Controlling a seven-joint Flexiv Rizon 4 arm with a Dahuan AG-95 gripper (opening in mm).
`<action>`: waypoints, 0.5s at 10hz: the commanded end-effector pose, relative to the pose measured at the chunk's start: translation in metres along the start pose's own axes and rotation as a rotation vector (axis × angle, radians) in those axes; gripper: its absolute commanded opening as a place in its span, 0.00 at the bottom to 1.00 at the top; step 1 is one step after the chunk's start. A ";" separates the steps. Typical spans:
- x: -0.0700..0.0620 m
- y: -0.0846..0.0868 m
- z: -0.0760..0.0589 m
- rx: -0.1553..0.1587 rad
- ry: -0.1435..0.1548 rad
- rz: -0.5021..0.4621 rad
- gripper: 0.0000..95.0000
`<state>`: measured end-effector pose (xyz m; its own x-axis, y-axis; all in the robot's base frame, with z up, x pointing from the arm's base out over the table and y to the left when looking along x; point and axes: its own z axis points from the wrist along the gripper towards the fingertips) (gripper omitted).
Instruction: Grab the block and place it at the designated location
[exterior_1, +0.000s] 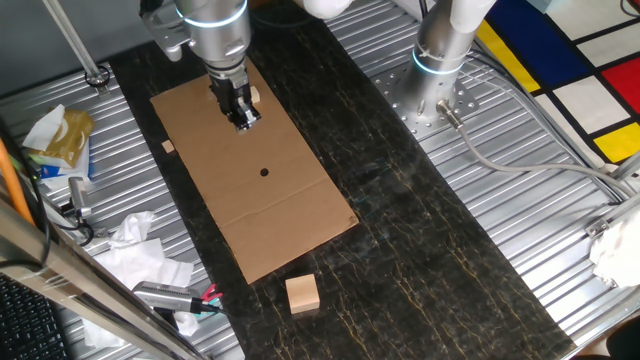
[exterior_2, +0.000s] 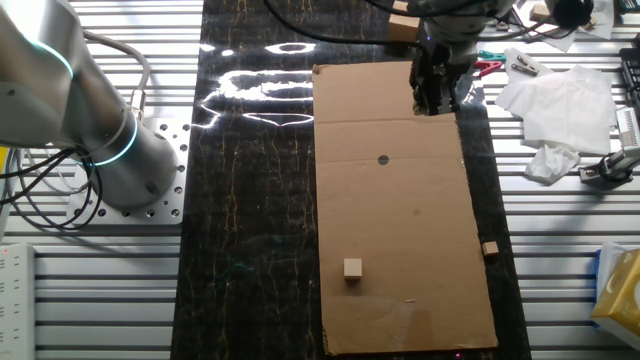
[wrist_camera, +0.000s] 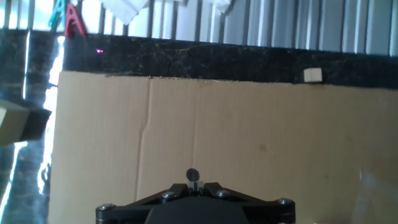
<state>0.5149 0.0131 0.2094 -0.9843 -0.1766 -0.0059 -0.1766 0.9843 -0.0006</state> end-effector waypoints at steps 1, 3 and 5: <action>0.001 0.000 0.000 -0.004 -0.014 0.020 0.00; 0.001 0.000 0.000 0.000 -0.023 0.029 0.00; 0.001 -0.002 0.002 -0.004 -0.021 0.062 0.00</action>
<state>0.5139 0.0116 0.2064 -0.9928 -0.1163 -0.0289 -0.1164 0.9932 0.0019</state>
